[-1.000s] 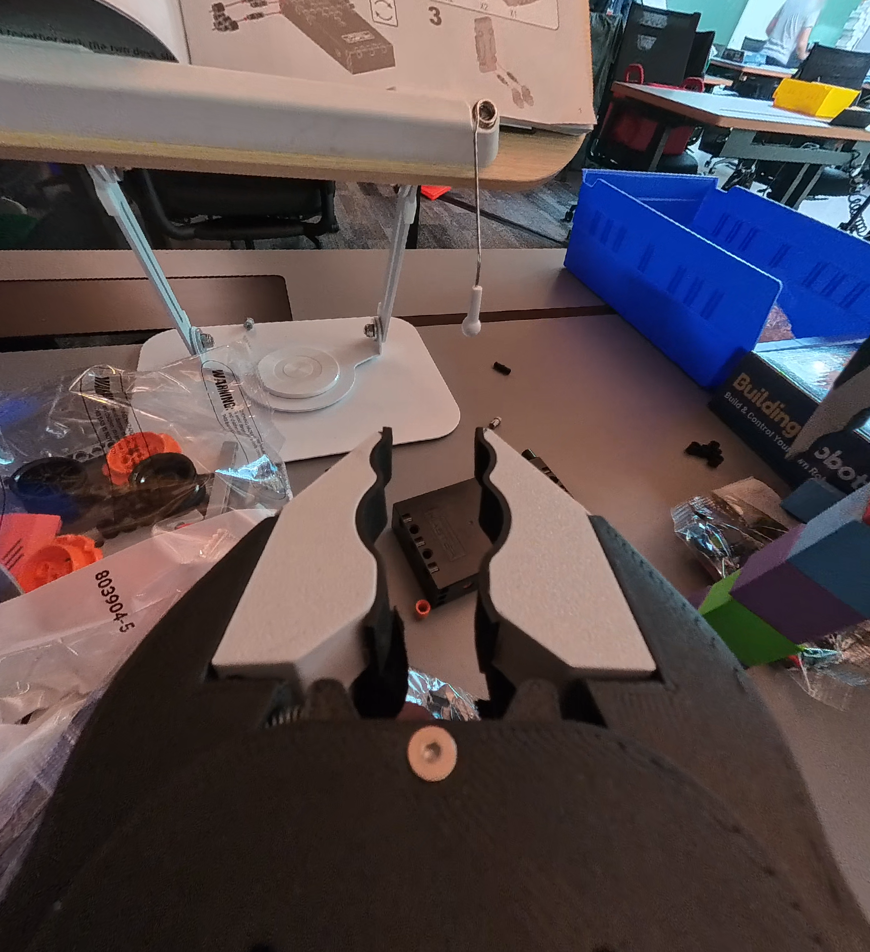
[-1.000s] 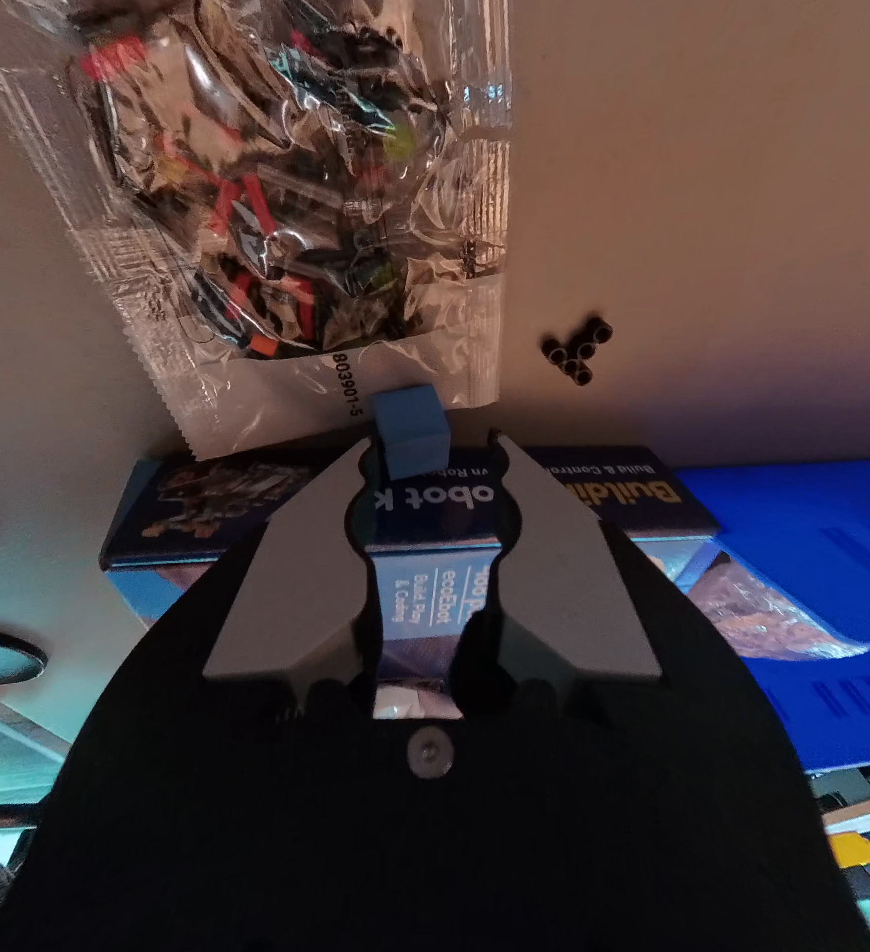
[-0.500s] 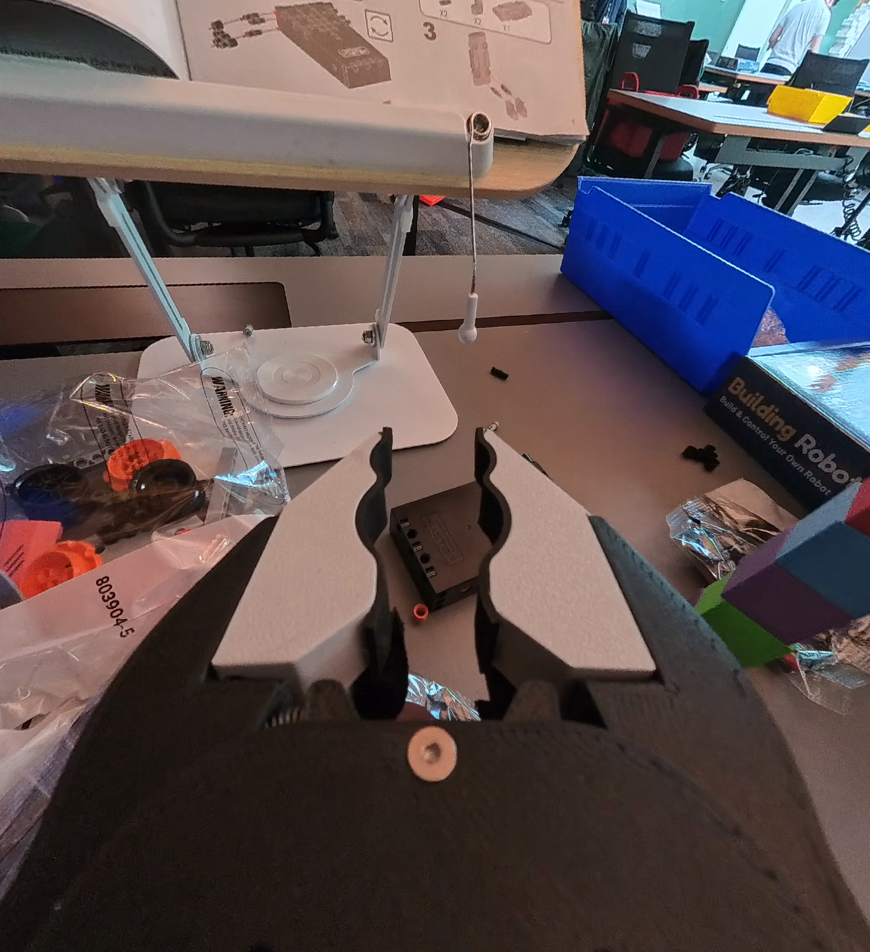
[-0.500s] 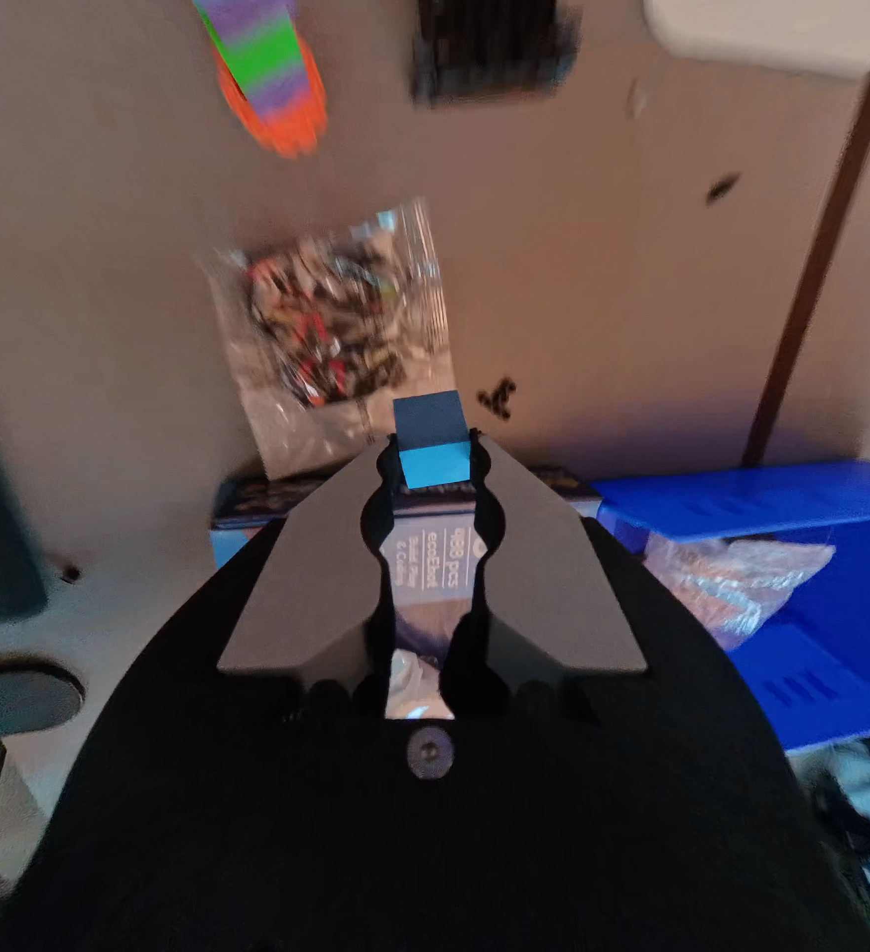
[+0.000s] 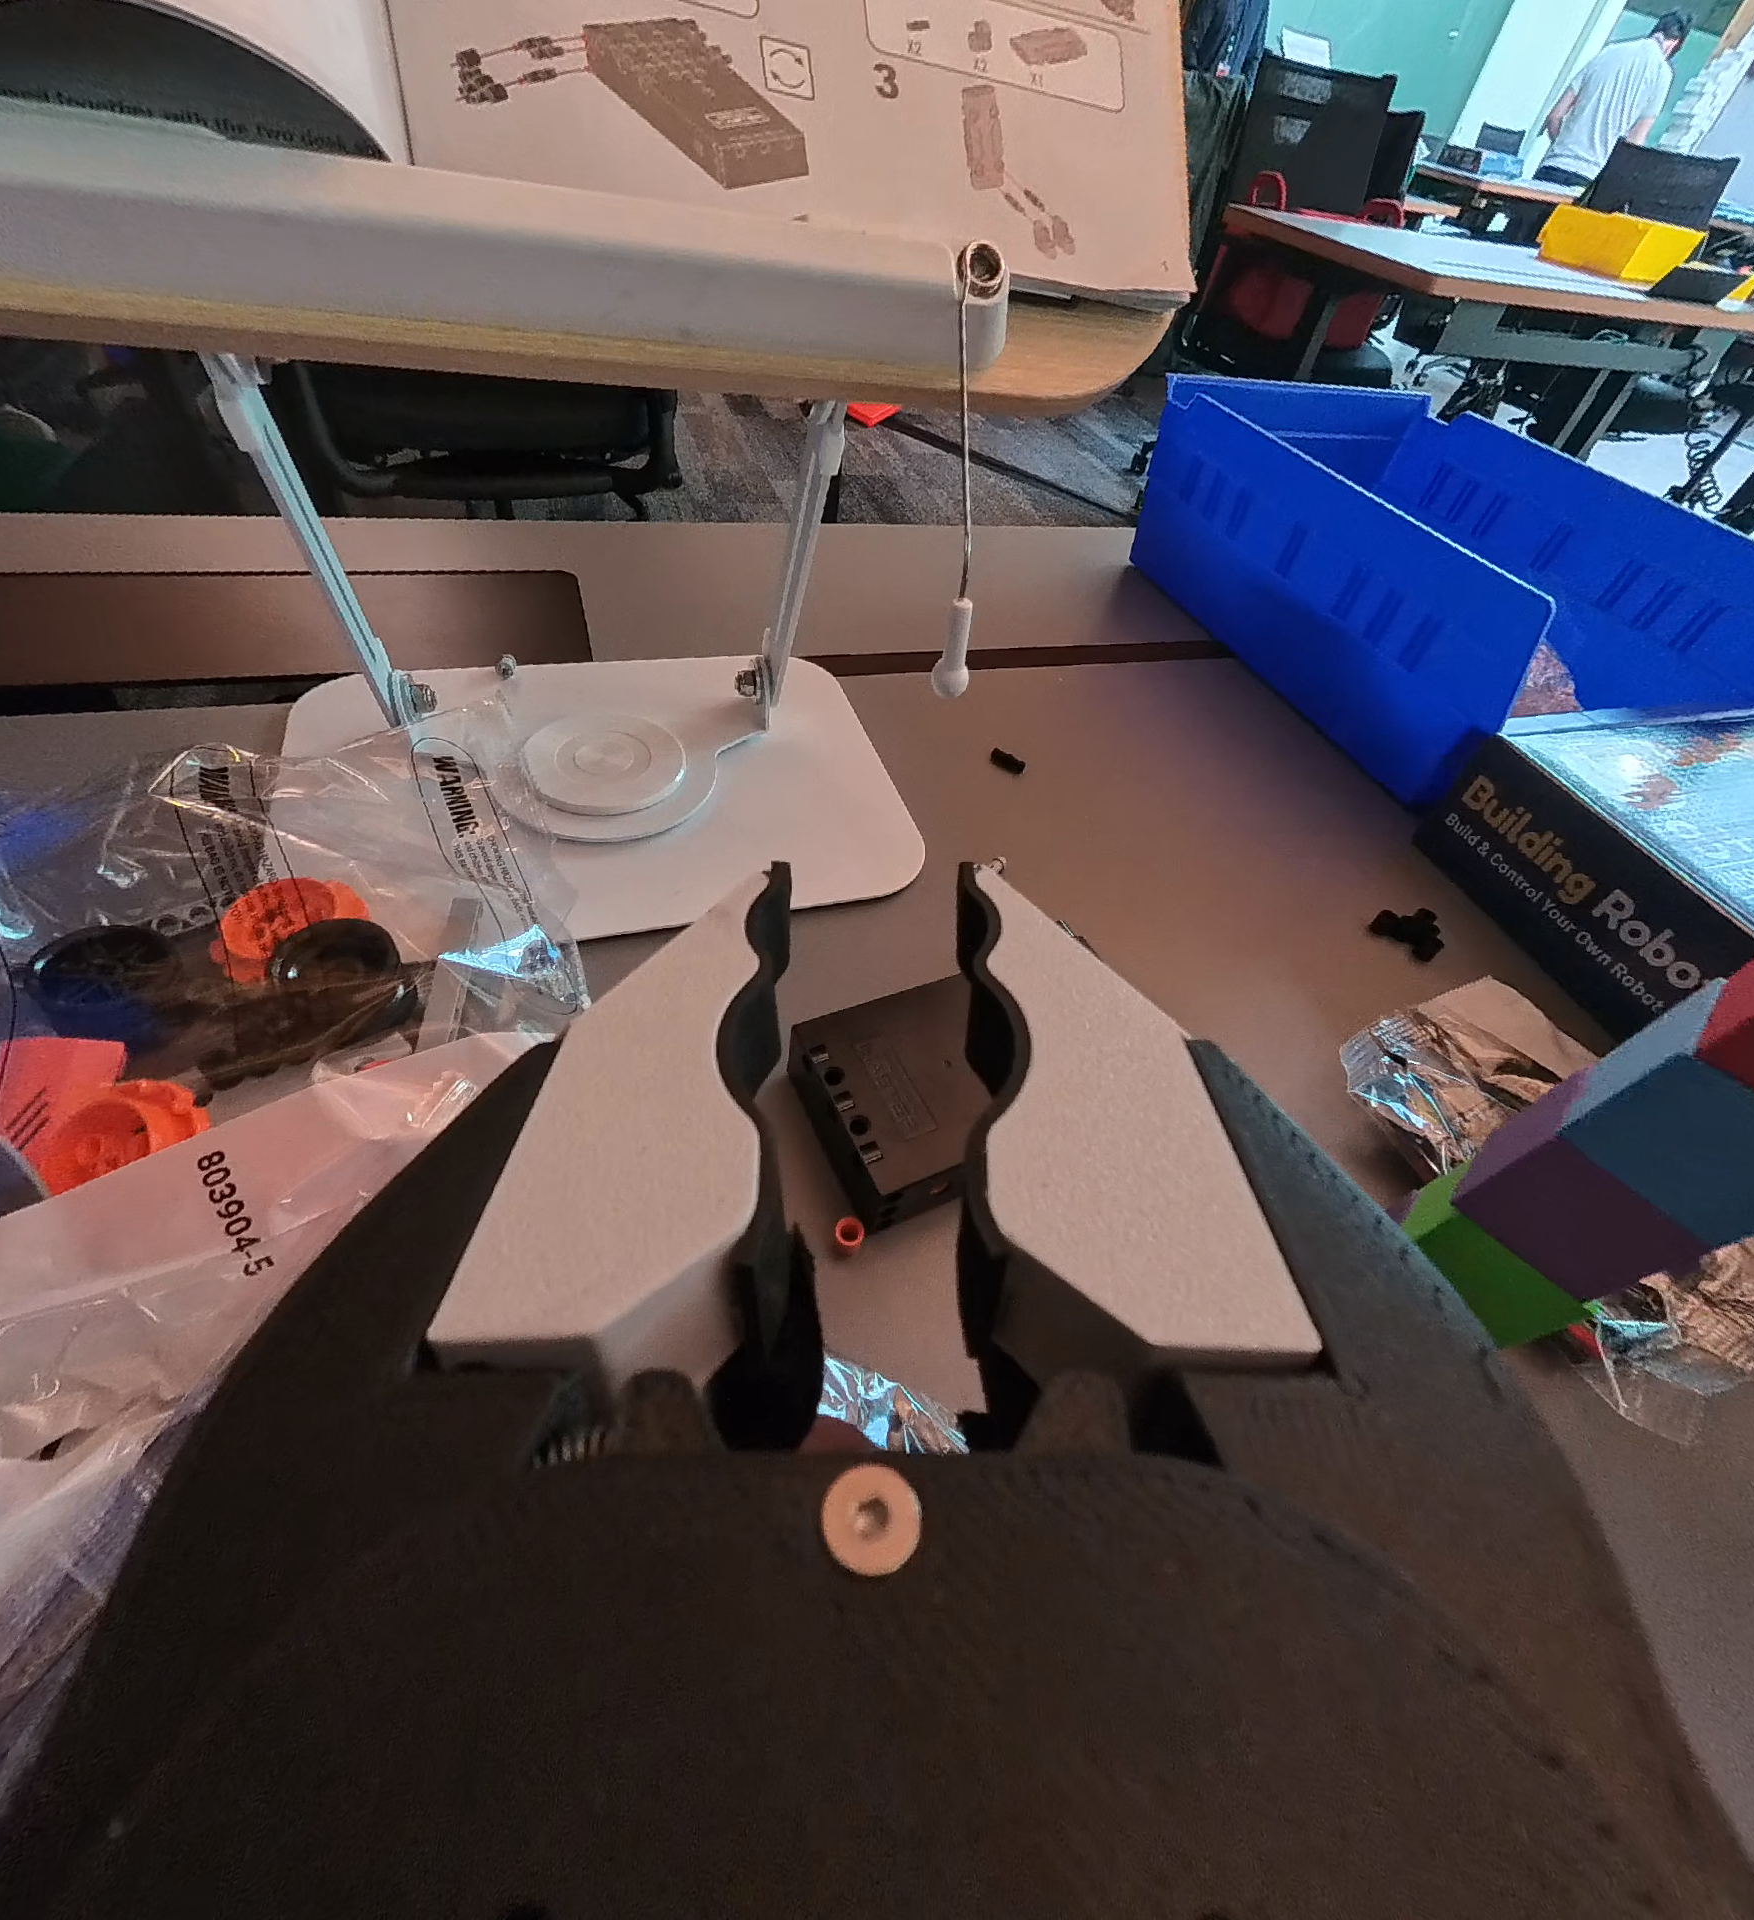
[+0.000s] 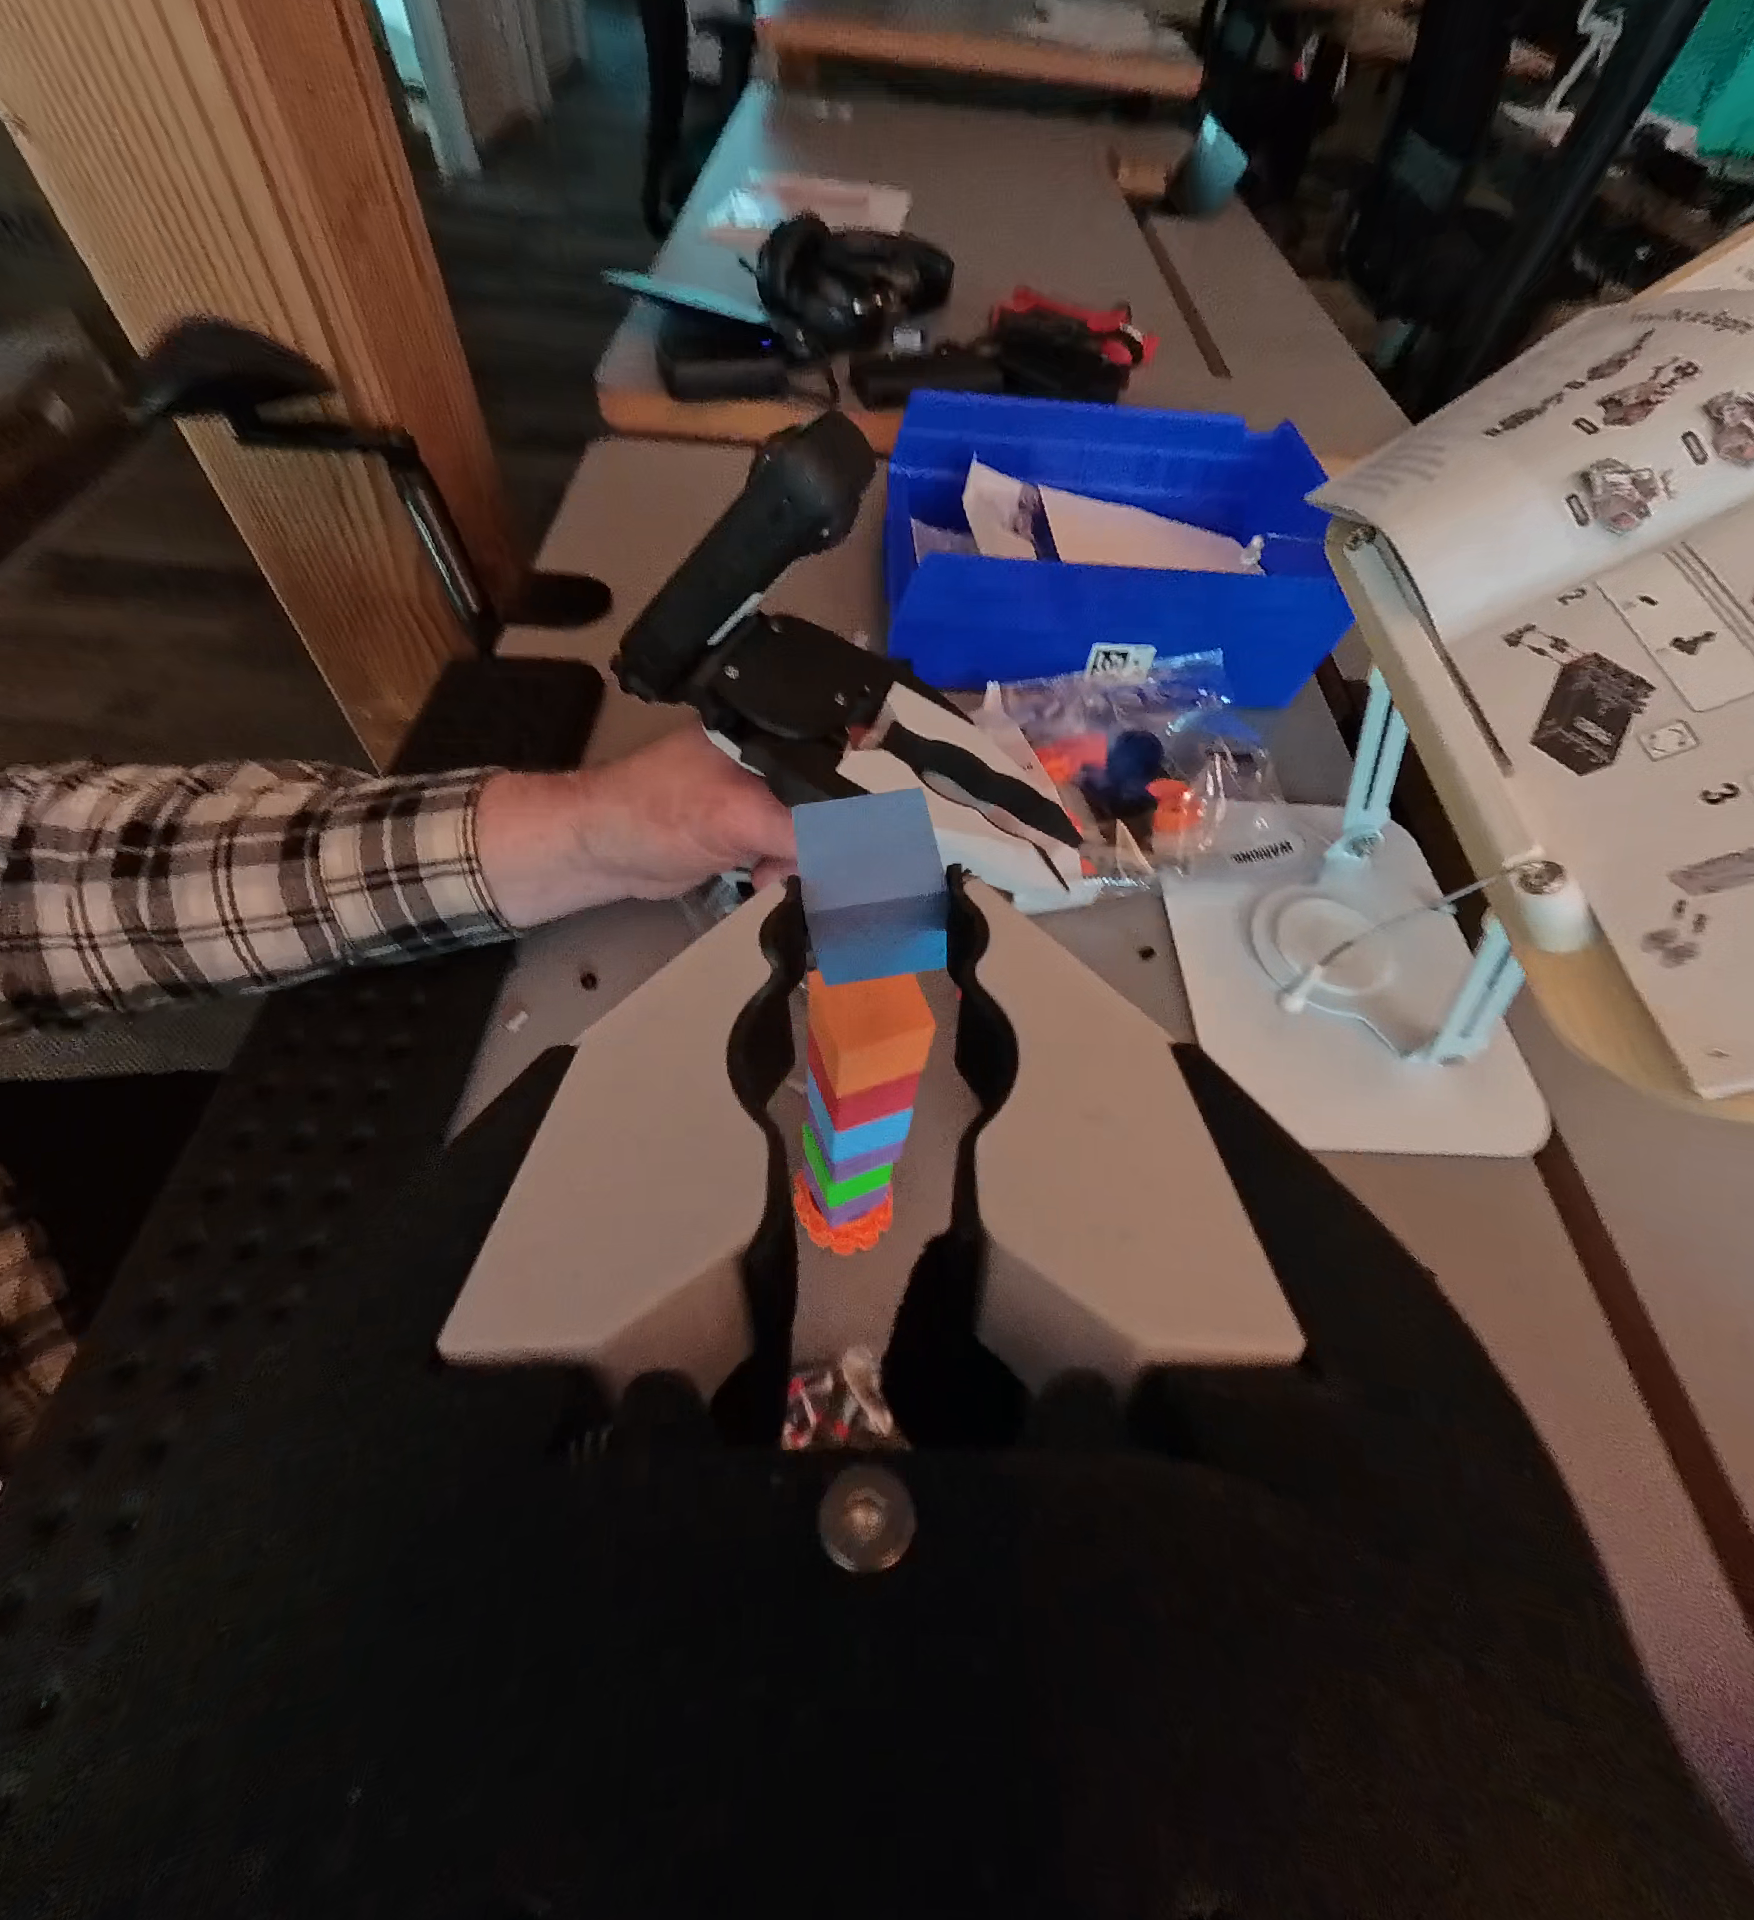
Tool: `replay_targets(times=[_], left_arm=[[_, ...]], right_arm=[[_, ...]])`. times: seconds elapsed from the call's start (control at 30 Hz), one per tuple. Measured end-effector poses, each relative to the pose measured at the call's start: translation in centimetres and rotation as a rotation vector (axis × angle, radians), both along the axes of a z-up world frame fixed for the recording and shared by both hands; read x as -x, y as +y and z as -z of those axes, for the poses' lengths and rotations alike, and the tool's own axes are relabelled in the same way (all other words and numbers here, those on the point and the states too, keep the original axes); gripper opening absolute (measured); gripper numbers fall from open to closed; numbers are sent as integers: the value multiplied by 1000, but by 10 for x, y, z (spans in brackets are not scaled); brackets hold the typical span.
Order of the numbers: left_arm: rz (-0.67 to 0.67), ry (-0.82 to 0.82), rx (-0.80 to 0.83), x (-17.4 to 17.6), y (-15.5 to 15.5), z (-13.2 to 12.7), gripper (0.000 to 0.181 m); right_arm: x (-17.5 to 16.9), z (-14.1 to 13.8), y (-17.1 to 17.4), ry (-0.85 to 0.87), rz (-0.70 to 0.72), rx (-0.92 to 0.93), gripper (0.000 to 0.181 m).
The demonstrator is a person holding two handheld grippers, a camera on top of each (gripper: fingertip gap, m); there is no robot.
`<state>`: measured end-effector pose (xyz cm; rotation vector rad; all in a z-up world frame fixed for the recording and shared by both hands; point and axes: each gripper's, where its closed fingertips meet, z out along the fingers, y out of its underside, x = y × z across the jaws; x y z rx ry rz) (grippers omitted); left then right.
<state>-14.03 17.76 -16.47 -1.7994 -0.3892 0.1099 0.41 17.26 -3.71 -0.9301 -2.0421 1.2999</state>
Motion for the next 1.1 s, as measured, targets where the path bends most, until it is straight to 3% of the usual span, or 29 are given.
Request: replay_targets(times=[0.13,0.37,1.1], left_arm=[[1,-1,-1,0,0,0,30],[1,-3,2,0,0,1,30],[5,1,12,-1,2,3,30]], right_arm=[[4,13,-2,16,-25,91,25],[5,28,-5,-8,-105,57,26],[8,41,-6,-60,-206,50,26]])
